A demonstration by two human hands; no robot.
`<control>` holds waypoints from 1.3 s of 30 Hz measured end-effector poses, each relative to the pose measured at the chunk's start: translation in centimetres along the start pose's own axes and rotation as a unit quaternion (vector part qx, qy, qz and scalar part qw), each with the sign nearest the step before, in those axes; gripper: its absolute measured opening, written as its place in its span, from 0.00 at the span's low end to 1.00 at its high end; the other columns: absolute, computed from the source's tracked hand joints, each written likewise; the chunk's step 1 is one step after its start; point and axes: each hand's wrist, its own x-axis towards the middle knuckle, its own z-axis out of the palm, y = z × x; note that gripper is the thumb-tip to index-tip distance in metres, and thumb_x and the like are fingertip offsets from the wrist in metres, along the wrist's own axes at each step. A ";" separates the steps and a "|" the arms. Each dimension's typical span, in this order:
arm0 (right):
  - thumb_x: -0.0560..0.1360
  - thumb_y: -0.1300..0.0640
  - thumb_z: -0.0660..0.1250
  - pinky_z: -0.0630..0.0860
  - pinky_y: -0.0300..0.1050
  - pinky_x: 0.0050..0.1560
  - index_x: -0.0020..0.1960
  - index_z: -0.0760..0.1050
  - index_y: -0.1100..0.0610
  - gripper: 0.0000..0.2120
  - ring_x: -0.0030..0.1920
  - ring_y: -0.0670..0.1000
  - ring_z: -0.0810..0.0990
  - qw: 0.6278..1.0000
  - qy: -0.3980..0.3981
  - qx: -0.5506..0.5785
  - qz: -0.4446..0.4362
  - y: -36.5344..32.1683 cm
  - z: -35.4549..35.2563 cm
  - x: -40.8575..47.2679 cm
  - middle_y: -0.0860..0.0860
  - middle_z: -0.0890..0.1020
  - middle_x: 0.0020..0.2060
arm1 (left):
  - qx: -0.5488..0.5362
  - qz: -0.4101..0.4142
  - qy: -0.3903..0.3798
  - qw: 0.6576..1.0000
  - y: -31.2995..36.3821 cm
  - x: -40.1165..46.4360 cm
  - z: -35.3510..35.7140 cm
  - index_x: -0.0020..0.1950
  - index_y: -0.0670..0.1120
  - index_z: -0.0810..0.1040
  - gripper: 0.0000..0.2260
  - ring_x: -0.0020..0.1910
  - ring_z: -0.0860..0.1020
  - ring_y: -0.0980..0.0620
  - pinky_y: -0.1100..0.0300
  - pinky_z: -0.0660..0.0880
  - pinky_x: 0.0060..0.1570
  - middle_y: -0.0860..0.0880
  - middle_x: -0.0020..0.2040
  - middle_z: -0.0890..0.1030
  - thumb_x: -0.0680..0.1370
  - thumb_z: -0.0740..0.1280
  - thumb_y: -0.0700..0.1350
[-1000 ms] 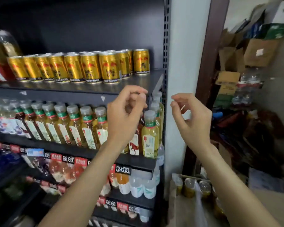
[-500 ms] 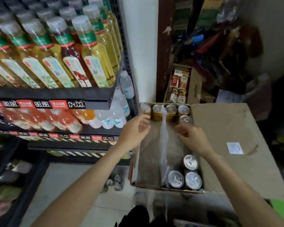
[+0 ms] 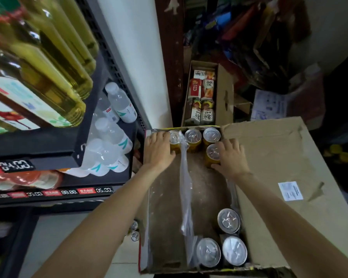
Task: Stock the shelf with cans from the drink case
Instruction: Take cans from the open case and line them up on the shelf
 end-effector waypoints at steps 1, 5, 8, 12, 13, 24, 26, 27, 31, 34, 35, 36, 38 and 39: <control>0.69 0.44 0.71 0.63 0.49 0.59 0.66 0.65 0.55 0.31 0.64 0.58 0.65 1.000 -0.010 -0.019 0.008 0.0 0.3 0.5 0.54 0.70 0.63 | 0.016 0.001 -0.001 1.000 0.0 0.7 0.6 0.69 0.46 0.65 0.28 0.67 0.66 0.45 0.51 0.61 0.66 0.46 0.67 0.70 0.73 0.68 0.53; 0.66 0.40 0.71 0.64 0.48 0.58 0.65 0.65 0.57 0.35 0.61 0.57 0.67 0.998 -0.016 -0.054 0.023 -0.2 1.6 1.9 0.55 0.70 0.61 | 0.052 -0.007 -0.008 0.999 0.0 2.8 2.1 0.71 0.45 0.62 0.34 0.65 0.67 0.45 0.52 0.63 0.63 0.44 0.67 0.70 0.72 0.67 0.61; 0.64 0.41 0.74 0.65 0.49 0.55 0.61 0.65 0.59 0.35 0.58 0.57 0.69 0.998 0.013 -0.052 0.035 -0.4 2.4 2.5 0.56 0.71 0.59 | 0.028 -0.043 -0.012 0.999 0.5 3.4 3.3 0.72 0.42 0.60 0.38 0.64 0.67 0.45 0.53 0.62 0.62 0.43 0.67 0.71 0.71 0.67 0.63; 0.61 0.46 0.77 0.69 0.49 0.51 0.57 0.70 0.59 0.32 0.54 0.58 0.73 0.997 0.053 -0.047 0.023 -0.9 3.3 2.8 0.56 0.77 0.53 | 0.003 -0.064 0.022 0.998 0.9 3.7 4.3 0.67 0.42 0.65 0.33 0.61 0.69 0.44 0.53 0.63 0.59 0.43 0.63 0.75 0.71 0.69 0.61; 0.60 0.48 0.78 0.70 0.50 0.49 0.56 0.71 0.59 0.31 0.52 0.58 0.74 0.997 0.067 -0.039 0.020 -1.0 3.4 2.8 0.56 0.78 0.51 | -0.001 -0.066 0.025 0.998 0.8 3.8 4.2 0.67 0.43 0.66 0.34 0.61 0.69 0.45 0.54 0.63 0.59 0.44 0.63 0.76 0.70 0.69 0.61; 0.59 0.53 0.81 0.76 0.44 0.54 0.62 0.73 0.50 0.34 0.51 0.46 0.77 0.831 0.059 0.545 0.094 -1.7 -5.2 -3.2 0.52 0.76 0.55 | -0.528 -0.093 0.042 0.843 -1.6 -2.1 -5.7 0.57 0.54 0.71 0.33 0.56 0.75 0.55 0.58 0.73 0.56 0.56 0.55 0.75 0.57 0.80 0.52; 0.60 0.55 0.79 0.77 0.44 0.53 0.63 0.73 0.50 0.33 0.53 0.44 0.78 0.768 0.027 0.636 0.073 -2.4 -7.3 -4.6 0.50 0.78 0.56 | -0.646 -0.096 0.000 0.757 -1.7 -4.0 -8.5 0.58 0.56 0.72 0.33 0.57 0.76 0.54 0.58 0.75 0.54 0.55 0.58 0.75 0.55 0.79 0.55; 0.60 0.56 0.79 0.77 0.41 0.51 0.64 0.73 0.50 0.33 0.53 0.44 0.78 0.749 0.019 0.659 0.060 -2.8 -8.3 -5.2 0.49 0.78 0.56 | -0.687 -0.091 -0.009 0.721 -1.5 -4.8 -9.9 0.58 0.55 0.73 0.35 0.56 0.77 0.55 0.60 0.76 0.52 0.53 0.58 0.76 0.54 0.80 0.56; 0.58 0.52 0.77 0.77 0.43 0.53 0.61 0.73 0.48 0.33 0.55 0.49 0.80 0.698 0.003 0.715 0.050 -4.2 -11.0 -6.8 0.50 0.80 0.55 | -0.760 -0.094 -0.026 0.643 -0.6 -7.6 -14.1 0.59 0.50 0.76 0.38 0.51 0.80 0.54 0.61 0.77 0.46 0.49 0.54 0.81 0.52 0.80 0.60; 0.55 0.48 0.76 0.76 0.51 0.58 0.57 0.76 0.52 0.31 0.55 0.53 0.81 0.669 -0.030 0.742 0.025 -5.2 -12.9 -8.0 0.52 0.83 0.53 | -0.767 -0.100 -0.027 0.633 -0.4 -9.6 -16.9 0.58 0.49 0.78 0.33 0.48 0.82 0.52 0.59 0.79 0.43 0.49 0.49 0.84 0.57 0.78 0.61; 0.56 0.49 0.76 0.76 0.52 0.59 0.56 0.76 0.54 0.29 0.55 0.54 0.82 0.663 -0.045 0.747 0.013 -5.5 -13.5 -8.2 0.54 0.84 0.52 | -0.763 -0.105 -0.024 0.637 -0.3 -10.1 -17.7 0.58 0.49 0.78 0.30 0.47 0.82 0.53 0.59 0.79 0.42 0.50 0.47 0.85 0.60 0.75 0.60; 0.59 0.50 0.76 0.76 0.52 0.59 0.56 0.77 0.56 0.27 0.55 0.55 0.82 0.655 -0.062 0.753 0.004 -5.9 -14.0 -8.4 0.55 0.84 0.52 | -0.758 -0.111 -0.021 0.642 -0.2 -10.6 -18.4 0.58 0.48 0.77 0.25 0.45 0.83 0.54 0.60 0.79 0.41 0.51 0.45 0.85 0.65 0.72 0.58; 0.60 0.50 0.77 0.77 0.52 0.57 0.57 0.77 0.58 0.28 0.54 0.56 0.82 0.636 -0.089 0.766 -0.020 -6.9 -15.4 -9.0 0.56 0.84 0.52 | -0.746 -0.128 -0.011 0.653 -0.1 -12.2 -20.2 0.55 0.49 0.77 0.15 0.42 0.83 0.56 0.61 0.80 0.41 0.54 0.40 0.85 0.72 0.64 0.53; 0.57 0.48 0.78 0.78 0.52 0.55 0.57 0.77 0.59 0.32 0.53 0.56 0.82 0.619 -0.099 0.779 -0.023 -7.3 -15.9 -9.2 0.56 0.84 0.51 | -0.741 -0.138 -0.007 0.657 -0.1 -12.9 -21.1 0.52 0.50 0.77 0.10 0.40 0.82 0.57 0.60 0.80 0.41 0.54 0.39 0.85 0.75 0.61 0.52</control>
